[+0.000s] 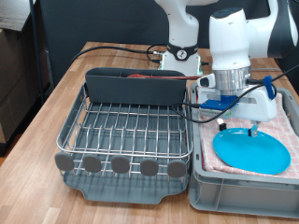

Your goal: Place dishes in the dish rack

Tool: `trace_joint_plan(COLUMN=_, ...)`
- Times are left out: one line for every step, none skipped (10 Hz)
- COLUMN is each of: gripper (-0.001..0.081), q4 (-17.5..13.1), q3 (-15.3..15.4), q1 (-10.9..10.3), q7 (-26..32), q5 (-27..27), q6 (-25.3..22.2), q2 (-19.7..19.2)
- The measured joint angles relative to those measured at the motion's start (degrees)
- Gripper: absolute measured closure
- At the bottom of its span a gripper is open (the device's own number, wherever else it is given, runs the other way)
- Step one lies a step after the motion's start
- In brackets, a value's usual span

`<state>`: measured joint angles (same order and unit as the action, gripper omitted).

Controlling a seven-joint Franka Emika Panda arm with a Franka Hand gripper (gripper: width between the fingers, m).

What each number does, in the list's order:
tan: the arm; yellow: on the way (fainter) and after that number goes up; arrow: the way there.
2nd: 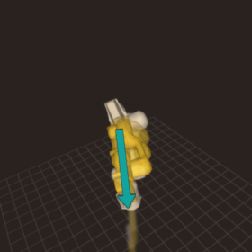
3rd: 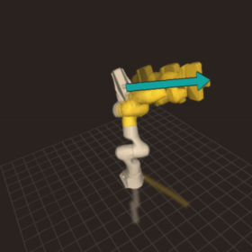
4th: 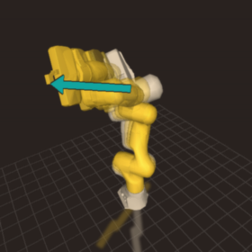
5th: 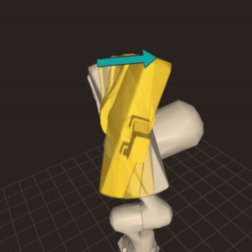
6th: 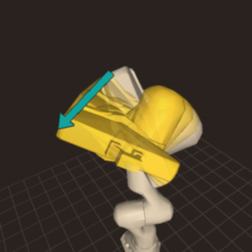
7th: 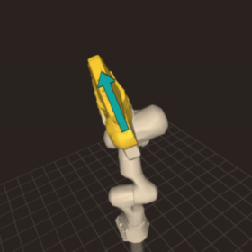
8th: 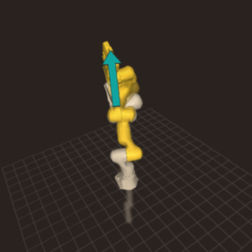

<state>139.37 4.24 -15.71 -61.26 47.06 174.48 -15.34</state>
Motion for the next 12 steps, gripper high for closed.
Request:
trace_joint_plan(gripper=0.0175, q4=-0.22, q3=0.02, q1=0.09, q7=0.12, q5=0.0, q6=0.0, q2=-0.12)
trace_joint_plan(gripper=0.0175, q4=-0.39, q3=0.05, q1=0.19, q7=0.21, q5=0.0, q6=-0.01, q2=-0.33)
trace_joint_plan(gripper=0.0383, q4=-0.44, q3=0.14, q1=0.33, q7=0.25, q5=0.06, q6=-0.02, q2=-0.58)
trace_joint_plan(gripper=0.0383, q4=-0.44, q3=0.27, q1=0.48, q7=0.39, q5=0.3, q6=-0.03, q2=-0.82)
trace_joint_plan(gripper=0.0571, q4=-0.44, q3=0.62, q1=0.79, q7=0.88, q5=0.91, q6=-0.03, q2=-0.96)
trace_joint_plan(gripper=0.0571, q4=-0.44, q3=1.12, q1=1.23, q7=1.53, q5=1.53, q6=-0.02, q2=-1.03)
trace_joint_plan(gripper=0.0751, q4=-0.46, q3=1.39, q1=1.43, q7=1.85, q5=1.87, q6=0.13, q2=-1.03)
trace_joint_plan(gripper=0.0751, q4=-0.46, q3=1.53, q1=1.5, q7=2.02, q5=2.11, q6=0.29, q2=-1.03)
trace_joint_plan(gripper=0.0764, q4=-0.46, q3=1.55, q1=1.5, q7=2.04, q5=2.13, q6=0.35, q2=-1.03)
trace_joint_plan(gripper=0.0764, q4=-0.46, q3=1.46, q1=1.47, q7=2.02, q5=2.0, q6=0.38, q2=-1.03)
trace_joint_plan(gripper=0.077, q4=-0.46, q3=0.76, q1=0.97, q7=1.39, q5=1.02, q6=0.33, q2=-1.02)
trace_joint_plan(gripper=0.077, q4=-0.44, q3=-0.98, q1=-0.3, q7=-0.47, q5=-1.46, q6=-0.28, q2=-0.95)
